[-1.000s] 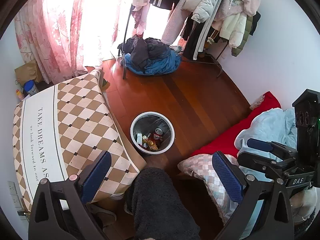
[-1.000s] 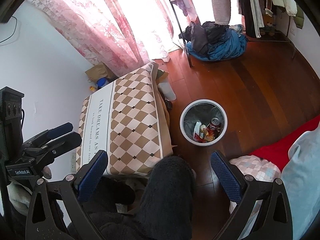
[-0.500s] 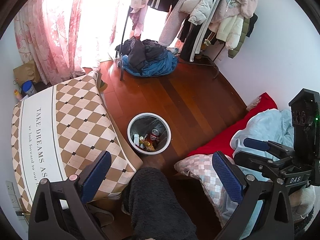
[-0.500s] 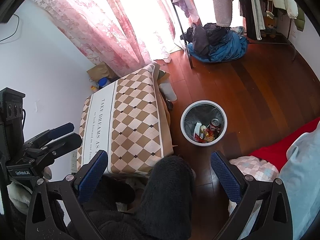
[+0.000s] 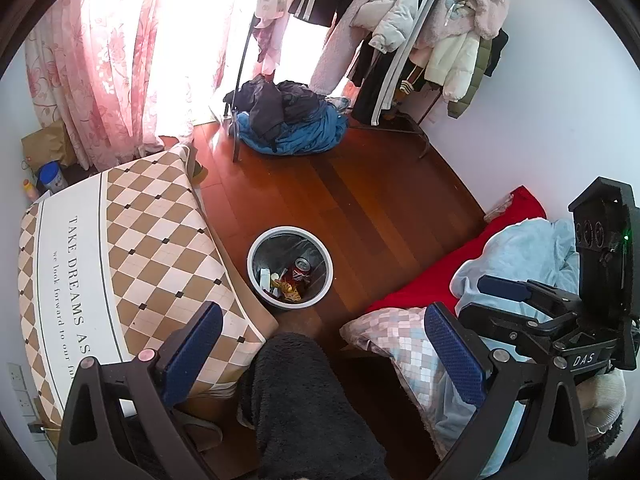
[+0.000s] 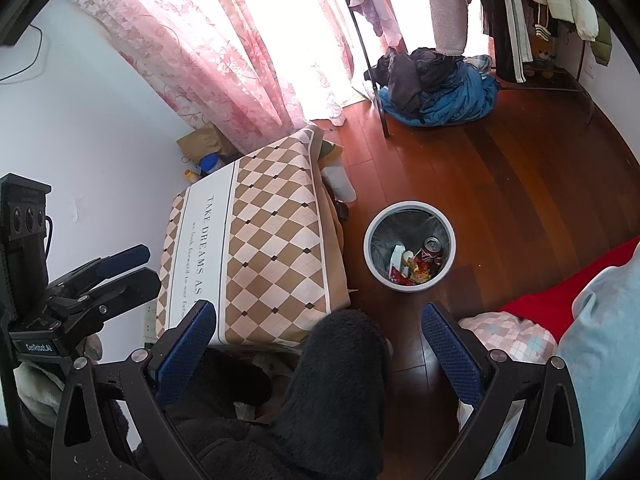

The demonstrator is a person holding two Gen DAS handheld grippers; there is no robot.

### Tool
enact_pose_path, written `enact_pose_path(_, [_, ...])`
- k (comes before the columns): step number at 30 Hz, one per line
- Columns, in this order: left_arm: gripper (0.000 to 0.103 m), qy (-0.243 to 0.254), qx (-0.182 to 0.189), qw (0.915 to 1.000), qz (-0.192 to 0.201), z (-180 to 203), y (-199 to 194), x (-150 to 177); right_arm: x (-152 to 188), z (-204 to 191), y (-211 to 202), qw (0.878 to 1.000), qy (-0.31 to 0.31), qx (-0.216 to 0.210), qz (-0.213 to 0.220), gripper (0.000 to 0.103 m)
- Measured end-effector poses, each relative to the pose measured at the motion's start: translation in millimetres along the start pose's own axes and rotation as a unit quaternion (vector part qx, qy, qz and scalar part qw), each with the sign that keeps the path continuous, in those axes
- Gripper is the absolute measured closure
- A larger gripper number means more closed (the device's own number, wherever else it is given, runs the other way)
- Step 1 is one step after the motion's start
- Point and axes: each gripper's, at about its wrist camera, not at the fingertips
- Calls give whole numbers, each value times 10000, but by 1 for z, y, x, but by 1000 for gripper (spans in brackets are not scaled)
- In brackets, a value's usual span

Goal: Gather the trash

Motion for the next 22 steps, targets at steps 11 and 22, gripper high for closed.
enact_pose_path(11, [0, 10, 56, 10000, 59, -4, -6, 1, 0, -7, -7, 9999, -88, -57, -23, 0])
enact_pose_path(22, [0, -27, 152, 9998, 114, -6, -7, 4, 1, -8, -8, 9999, -93, -55, -23, 0])
Point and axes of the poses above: each gripper's, at about its wrist camera, not at the fingertips, and y roughly the way its jaws point, z to its right, x to its underside, and after that the axes turned 14 degrees about -x, right-handed
